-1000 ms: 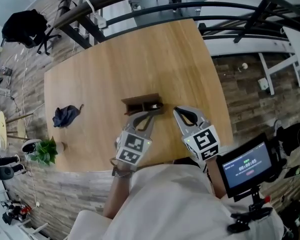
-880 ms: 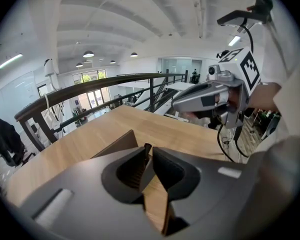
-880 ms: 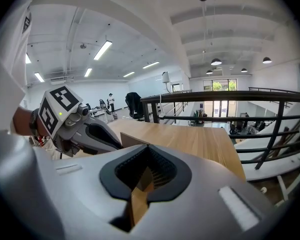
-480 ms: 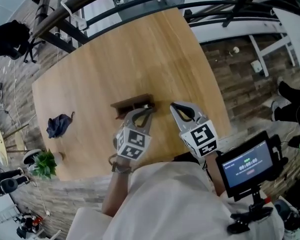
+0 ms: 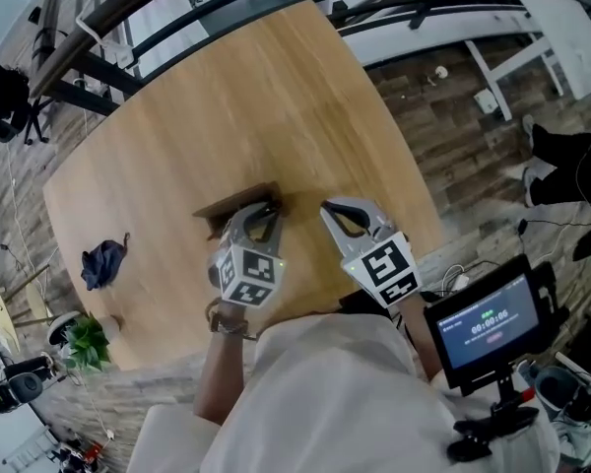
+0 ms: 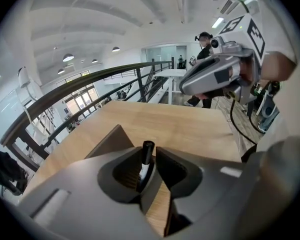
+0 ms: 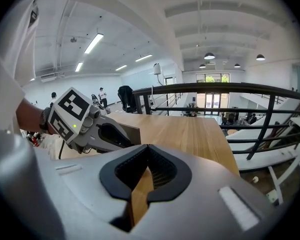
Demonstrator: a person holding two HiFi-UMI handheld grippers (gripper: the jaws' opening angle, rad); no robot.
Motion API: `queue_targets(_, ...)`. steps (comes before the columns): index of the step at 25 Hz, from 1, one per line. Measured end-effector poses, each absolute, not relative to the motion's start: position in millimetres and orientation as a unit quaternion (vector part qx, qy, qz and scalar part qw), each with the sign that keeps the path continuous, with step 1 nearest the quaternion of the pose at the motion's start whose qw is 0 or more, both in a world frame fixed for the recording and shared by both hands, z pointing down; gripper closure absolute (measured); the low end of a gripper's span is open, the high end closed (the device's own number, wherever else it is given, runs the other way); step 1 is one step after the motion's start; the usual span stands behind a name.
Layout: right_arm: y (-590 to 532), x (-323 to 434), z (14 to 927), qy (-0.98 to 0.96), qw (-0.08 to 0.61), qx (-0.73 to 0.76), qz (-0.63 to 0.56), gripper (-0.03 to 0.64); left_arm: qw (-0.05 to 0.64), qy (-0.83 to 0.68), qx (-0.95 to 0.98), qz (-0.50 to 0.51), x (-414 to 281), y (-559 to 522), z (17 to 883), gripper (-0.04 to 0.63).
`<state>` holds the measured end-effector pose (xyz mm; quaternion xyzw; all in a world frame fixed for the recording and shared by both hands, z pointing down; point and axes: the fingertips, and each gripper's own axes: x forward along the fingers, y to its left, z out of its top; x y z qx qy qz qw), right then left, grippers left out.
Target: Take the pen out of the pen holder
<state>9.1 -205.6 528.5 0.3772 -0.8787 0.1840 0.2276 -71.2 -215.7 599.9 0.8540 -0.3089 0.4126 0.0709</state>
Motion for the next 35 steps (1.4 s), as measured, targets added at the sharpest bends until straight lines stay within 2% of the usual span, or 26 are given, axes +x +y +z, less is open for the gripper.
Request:
queue_targets(23,-198.5,14.2,531.6,-0.869,0.229,0.393,0.195,0.614,0.086,-0.294,0.861,0.406,-69.4,-223.2,610.4,0.508)
queue_targets(35,-202.5,18.5,530.0,-0.870,0.226,0.397,0.186,0.614,0.062,-0.327,0.855,0.397,-71.6,-232.3,603.9,0.528)
